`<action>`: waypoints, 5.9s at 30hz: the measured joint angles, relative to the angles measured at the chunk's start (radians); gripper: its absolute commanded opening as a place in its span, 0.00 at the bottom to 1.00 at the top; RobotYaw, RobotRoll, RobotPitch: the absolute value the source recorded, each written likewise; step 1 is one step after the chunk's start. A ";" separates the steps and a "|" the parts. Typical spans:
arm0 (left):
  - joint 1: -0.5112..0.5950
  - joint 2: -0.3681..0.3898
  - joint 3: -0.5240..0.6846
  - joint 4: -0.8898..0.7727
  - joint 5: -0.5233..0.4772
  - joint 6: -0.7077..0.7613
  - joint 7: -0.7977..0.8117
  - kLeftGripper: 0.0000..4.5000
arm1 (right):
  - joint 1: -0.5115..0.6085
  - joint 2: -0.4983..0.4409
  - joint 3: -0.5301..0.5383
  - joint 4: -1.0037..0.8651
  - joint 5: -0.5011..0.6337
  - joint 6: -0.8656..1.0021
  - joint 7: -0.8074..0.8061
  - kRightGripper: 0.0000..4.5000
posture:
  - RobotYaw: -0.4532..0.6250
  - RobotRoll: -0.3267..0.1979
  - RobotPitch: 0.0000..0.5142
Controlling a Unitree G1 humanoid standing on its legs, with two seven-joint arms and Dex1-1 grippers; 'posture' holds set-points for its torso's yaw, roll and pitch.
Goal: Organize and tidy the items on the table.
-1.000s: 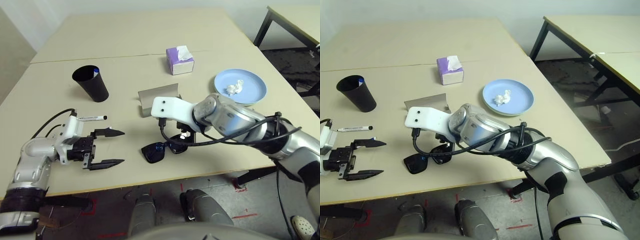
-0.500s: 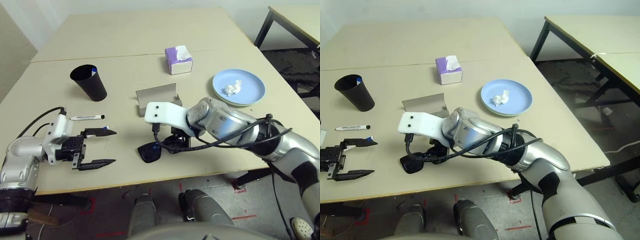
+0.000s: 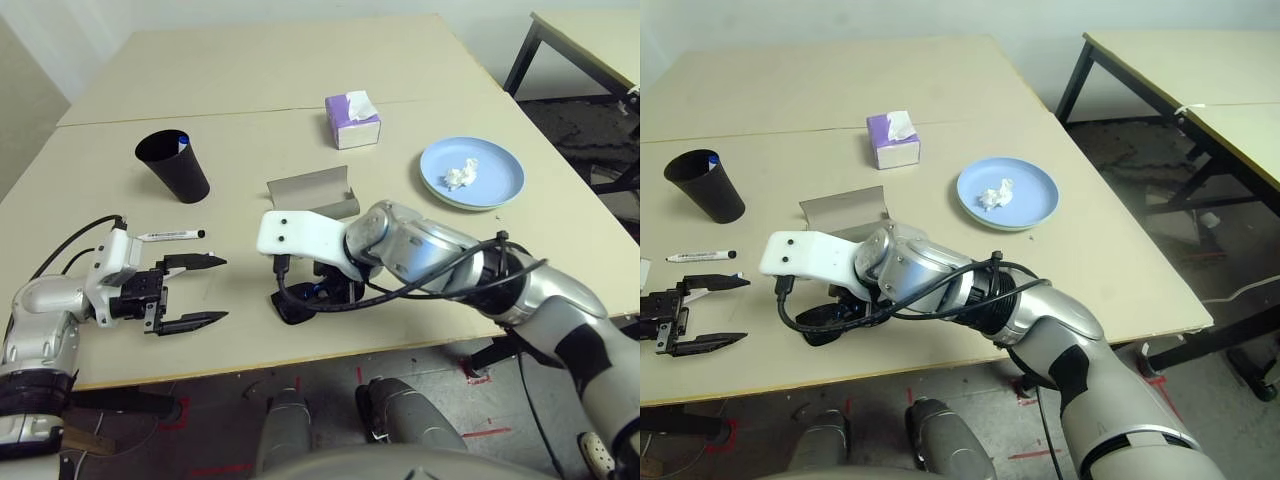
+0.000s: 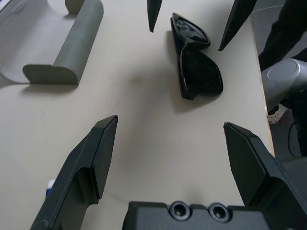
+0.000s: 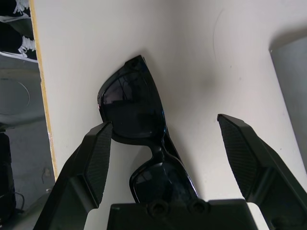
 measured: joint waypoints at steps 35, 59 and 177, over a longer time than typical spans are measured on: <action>-0.049 0.000 -0.098 0.236 -0.025 -0.181 -0.001 1.00 | 0.036 -0.034 0.049 0.019 -0.040 -0.032 0.019 0.86 | 0.34 0.62 0.25; -0.107 -0.014 -0.092 0.263 -0.028 -0.155 -0.003 1.00 | 0.033 -0.082 0.042 0.002 -0.046 -0.062 0.053 0.04 | 0.33 0.62 0.24; 0.142 -0.062 0.028 -0.161 0.004 0.065 0.148 1.00 | -0.191 0.267 -0.266 1.180 -0.690 -1.218 -0.070 0.04 | 0.38 0.62 0.28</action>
